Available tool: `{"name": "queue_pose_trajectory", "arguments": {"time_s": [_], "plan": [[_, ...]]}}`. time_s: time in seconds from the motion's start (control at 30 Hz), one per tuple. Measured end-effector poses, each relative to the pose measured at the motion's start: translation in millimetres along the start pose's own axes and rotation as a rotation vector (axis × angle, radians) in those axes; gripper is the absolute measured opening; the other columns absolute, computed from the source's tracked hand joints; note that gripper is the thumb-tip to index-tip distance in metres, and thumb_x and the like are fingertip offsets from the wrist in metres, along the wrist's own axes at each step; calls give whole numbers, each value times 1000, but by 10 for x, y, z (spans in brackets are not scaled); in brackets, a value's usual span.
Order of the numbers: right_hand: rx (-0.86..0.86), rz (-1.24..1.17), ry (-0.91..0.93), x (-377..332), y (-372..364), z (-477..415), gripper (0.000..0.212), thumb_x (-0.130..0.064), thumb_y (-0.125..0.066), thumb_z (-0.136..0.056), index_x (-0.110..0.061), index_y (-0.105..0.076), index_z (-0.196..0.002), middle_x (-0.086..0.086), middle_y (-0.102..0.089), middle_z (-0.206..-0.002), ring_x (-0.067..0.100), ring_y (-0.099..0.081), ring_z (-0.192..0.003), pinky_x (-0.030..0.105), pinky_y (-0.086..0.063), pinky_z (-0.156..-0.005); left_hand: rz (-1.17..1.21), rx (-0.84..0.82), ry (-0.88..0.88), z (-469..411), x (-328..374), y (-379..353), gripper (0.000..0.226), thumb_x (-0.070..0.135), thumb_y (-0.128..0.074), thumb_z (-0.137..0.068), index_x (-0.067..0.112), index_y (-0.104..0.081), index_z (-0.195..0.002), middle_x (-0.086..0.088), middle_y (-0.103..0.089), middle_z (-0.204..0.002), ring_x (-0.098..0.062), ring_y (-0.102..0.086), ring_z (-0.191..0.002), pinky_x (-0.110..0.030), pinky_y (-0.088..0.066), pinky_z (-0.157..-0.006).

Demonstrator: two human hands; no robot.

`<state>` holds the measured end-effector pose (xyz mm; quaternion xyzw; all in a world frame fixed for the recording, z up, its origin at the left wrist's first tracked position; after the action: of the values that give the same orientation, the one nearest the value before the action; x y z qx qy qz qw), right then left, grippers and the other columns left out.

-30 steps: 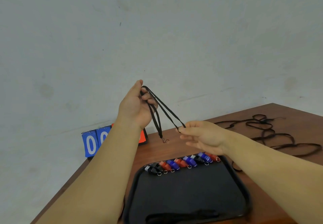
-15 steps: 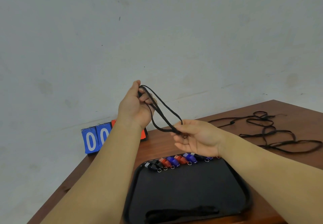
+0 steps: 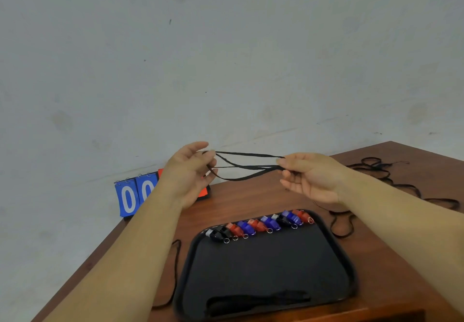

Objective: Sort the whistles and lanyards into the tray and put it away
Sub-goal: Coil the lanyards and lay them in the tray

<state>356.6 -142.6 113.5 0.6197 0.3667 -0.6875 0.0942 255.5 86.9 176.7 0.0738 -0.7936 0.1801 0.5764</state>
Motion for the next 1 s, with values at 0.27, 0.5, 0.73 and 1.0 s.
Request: {"name": "queue_pose_trajectory", "arguments": {"time_s": [0.27,0.5,0.73,1.0], "plan": [[53,20,1,-73,64,31,13,-10,-73,-89,-7,-69,-100,-1,-69,-68,7,-65,-60,26,-62,-66,-371,-2,1,116,-72,229,12,0,-69,-93,8,-70,-102,-6,-74,-80,-11,-68,-60,-25,-61,-64],[105,86,1,-56,57,2,17,-6,-73,-91,-4,-70,-108,0,-73,-70,8,-69,-63,29,-62,-68,-380,-46,25,186,-92,328,14,4,-65,-97,14,-73,-104,-4,-78,-88,-16,-74,-79,-33,-60,-81],[110,118,26,-87,-51,-4,11,-4,-70,-92,-5,-72,-103,1,-73,-72,10,-70,-65,30,-62,-67,36,-26,160,238,-269,369,24,3,-52,-102,16,-72,-105,-1,-72,-81,-17,-71,-74,-31,-59,-68],[72,116,14,-52,-71,3,13,-2,-70,-91,-1,-71,-105,5,-75,-75,14,-73,-72,34,-64,-77,-120,23,105,299,-274,407,17,-4,-67,-91,6,-73,-103,-5,-73,-79,-16,-71,-76,-25,-60,-67]]}}
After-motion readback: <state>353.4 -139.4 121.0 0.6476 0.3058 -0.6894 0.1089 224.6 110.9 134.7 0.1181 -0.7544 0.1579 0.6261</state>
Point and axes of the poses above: each hand's wrist, its own z-axis away from the middle knuckle, its own y-axis out of the back of the hand, x = y × z, the point moved 7 cm from there along -z, towards the middle knuckle
